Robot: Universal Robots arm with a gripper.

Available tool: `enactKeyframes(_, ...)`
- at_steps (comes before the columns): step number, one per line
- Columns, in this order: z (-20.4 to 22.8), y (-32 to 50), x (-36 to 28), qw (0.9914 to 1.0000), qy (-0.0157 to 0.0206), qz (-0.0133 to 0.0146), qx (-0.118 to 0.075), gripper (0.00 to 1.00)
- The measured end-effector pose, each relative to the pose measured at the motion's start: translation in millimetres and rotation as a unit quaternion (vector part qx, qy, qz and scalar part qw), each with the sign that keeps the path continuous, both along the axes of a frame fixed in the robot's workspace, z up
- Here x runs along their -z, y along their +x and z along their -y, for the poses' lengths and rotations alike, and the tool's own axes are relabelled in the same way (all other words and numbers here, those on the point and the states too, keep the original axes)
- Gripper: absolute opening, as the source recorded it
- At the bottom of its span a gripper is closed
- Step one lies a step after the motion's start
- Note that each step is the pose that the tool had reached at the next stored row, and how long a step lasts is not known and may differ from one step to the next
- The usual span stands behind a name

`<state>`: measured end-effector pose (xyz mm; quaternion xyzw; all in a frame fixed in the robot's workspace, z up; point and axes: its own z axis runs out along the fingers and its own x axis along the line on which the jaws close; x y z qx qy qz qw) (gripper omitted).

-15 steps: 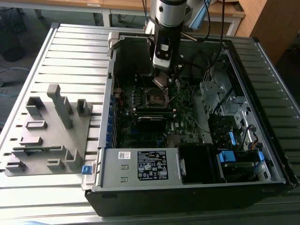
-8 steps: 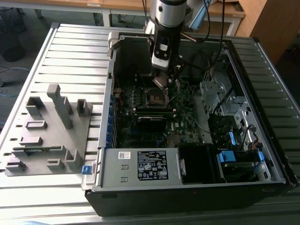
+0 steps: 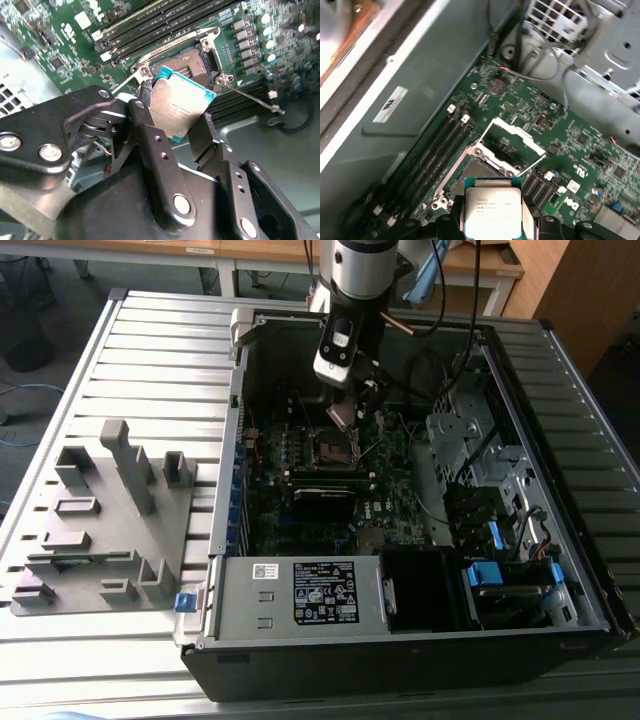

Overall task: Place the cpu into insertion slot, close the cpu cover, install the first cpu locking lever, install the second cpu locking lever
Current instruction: 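Place the cpu into insertion slot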

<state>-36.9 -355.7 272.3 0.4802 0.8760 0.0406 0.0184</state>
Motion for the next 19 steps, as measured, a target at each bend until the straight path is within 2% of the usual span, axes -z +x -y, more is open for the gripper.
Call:
enactKeyframes(2,0.0,0.0,0.4,0.99984,0.0000,0.0000,0.018,0.54)
enactKeyframes(4,0.0,0.0,0.8,0.99932,0.0000,0.0000,0.037,0.54)
enactKeyframes(8,0.0,0.0,1.6,0.99735,0.0000,0.0000,0.073,0.54)
enactKeyframes(9,0.0,0.0,2.0,0.99589,0.0000,0.0000,0.091,0.54)
enactKeyframes(10,0.0,0.0,2.4,0.99401,0.0000,0.0000,0.109,0.54)
enactKeyframes(11,0.0,0.0,2.6,0.99298,0.0000,0.0000,0.118,0.54)
enactKeyframes(12,0.0,0.0,3.0,0.99070,0.0000,0.0000,0.136,0.54)
enactKeyframes(15,0.0,0.0,3.6,0.98666,0.0001,0.0000,0.163,0.54)
enactKeyframes(19,0.0,0.0,4.5,0.98006,0.0000,0.0000,0.199,0.54)
